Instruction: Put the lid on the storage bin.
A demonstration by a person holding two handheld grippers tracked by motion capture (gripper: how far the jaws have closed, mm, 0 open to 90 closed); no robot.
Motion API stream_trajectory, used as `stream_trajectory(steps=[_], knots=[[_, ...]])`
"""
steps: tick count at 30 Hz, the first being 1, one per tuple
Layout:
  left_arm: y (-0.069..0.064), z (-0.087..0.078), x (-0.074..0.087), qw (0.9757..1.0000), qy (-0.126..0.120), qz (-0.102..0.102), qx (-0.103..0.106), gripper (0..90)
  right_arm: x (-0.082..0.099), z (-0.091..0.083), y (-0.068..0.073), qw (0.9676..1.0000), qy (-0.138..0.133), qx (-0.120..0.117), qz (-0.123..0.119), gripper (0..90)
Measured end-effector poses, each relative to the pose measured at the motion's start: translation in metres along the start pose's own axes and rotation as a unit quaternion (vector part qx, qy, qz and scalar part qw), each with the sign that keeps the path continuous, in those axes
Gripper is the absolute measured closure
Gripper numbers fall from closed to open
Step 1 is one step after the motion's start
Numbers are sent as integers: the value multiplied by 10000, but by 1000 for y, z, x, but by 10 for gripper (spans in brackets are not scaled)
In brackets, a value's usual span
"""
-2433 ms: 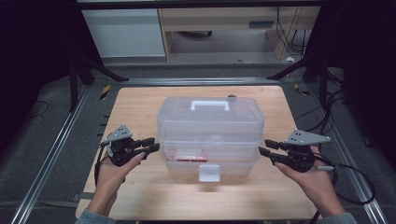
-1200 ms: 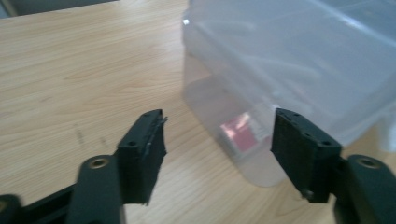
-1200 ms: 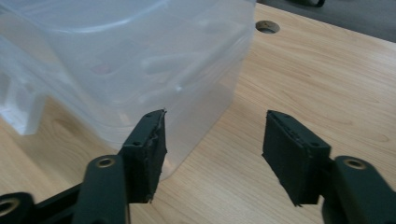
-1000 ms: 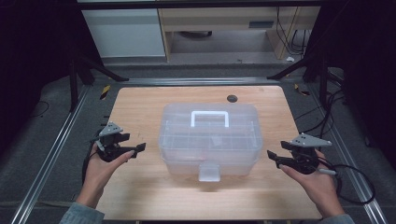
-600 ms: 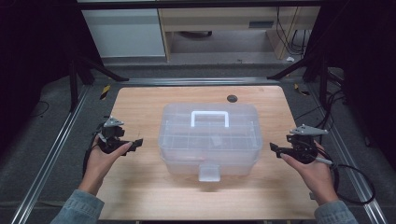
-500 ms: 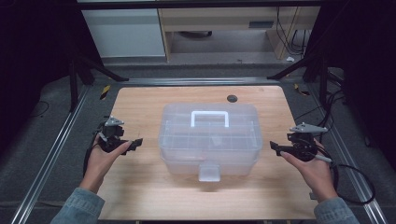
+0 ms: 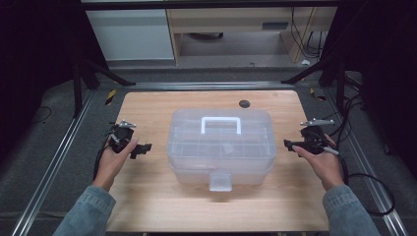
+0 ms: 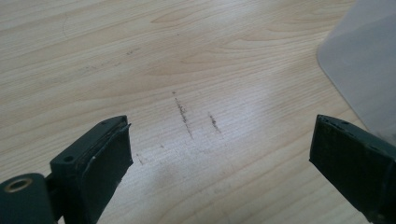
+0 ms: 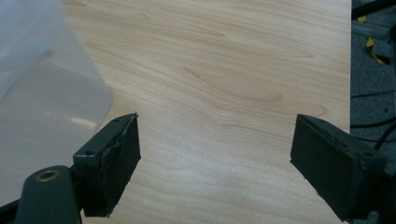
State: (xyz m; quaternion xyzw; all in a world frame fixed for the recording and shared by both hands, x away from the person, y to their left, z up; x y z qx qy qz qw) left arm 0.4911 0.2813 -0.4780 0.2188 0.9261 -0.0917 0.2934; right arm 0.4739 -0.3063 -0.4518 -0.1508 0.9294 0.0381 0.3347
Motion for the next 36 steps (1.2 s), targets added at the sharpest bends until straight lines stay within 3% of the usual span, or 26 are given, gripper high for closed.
stream_trajectory(steps=[5,10,18,28,29,36], knots=[[4,16,-1,9998,172,2,-124,48,-1,21,-10,9995,186,-4,244,160],[7,31,1,9993,284,15,-246,49,0,38,-14,9993,237,47,295,161],[9,49,4,9992,129,-206,-319,51,1,60,-22,9983,135,146,554,135],[2,63,4,9989,-86,-226,-401,37,7,80,-21,9962,148,446,729,106],[2,64,4,9988,-110,-241,-404,30,8,81,-20,9964,119,525,650,100],[1,67,9,9972,-471,-313,-484,2,11,86,-16,9951,-197,622,740,45]])
Point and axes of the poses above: each handheld gripper's, and its own axes: z roughly forward along the jaws, x roughly out of its underside, y roughly to its left, the point moved 3 cm from there along z, roughly forward along the jaws, and after that the axes turned 5 degrees about y, right-handed, at the moved point
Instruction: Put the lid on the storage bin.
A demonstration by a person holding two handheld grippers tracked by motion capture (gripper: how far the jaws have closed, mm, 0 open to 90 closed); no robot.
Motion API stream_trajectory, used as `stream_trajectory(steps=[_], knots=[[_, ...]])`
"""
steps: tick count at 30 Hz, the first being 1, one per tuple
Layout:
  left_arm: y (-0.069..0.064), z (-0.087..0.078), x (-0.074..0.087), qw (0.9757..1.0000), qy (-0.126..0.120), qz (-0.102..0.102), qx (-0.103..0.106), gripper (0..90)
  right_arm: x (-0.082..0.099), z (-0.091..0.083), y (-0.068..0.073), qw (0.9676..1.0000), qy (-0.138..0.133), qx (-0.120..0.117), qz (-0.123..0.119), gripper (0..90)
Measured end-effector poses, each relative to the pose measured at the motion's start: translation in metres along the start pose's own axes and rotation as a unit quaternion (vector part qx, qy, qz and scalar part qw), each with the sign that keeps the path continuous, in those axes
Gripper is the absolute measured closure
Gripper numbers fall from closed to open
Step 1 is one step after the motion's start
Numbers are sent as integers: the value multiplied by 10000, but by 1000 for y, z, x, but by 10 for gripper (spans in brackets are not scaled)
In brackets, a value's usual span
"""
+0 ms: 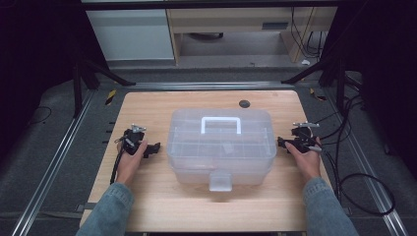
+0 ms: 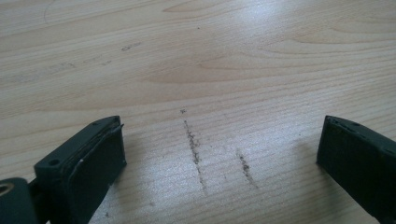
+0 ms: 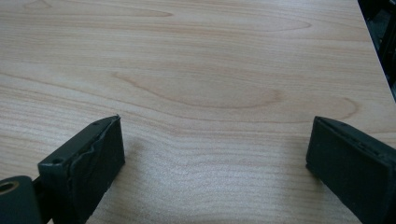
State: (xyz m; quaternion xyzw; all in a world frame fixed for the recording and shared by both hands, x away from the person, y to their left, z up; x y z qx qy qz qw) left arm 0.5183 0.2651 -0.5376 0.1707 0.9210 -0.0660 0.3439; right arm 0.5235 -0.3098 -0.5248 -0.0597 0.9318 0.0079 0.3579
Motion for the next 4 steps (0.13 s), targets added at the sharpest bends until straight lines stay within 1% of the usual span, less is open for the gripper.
stream_trajectory(steps=[3,4], knots=[[0,0,0,10000,3,-8,-6,0,1,-1,1,10000,4,59,58,42],[0,0,0,10000,5,-13,-9,0,1,-1,2,10000,14,39,67,37]])
Point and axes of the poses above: each handheld gripper's, and its own axes: z roughly forward along the jaws, x roughly out of its underside, y roughly to its left, the point moved 3 cm from there along z, roughly forward along the jaws, and after that the axes turned 5 degrees about y, right-handed, at the moved point
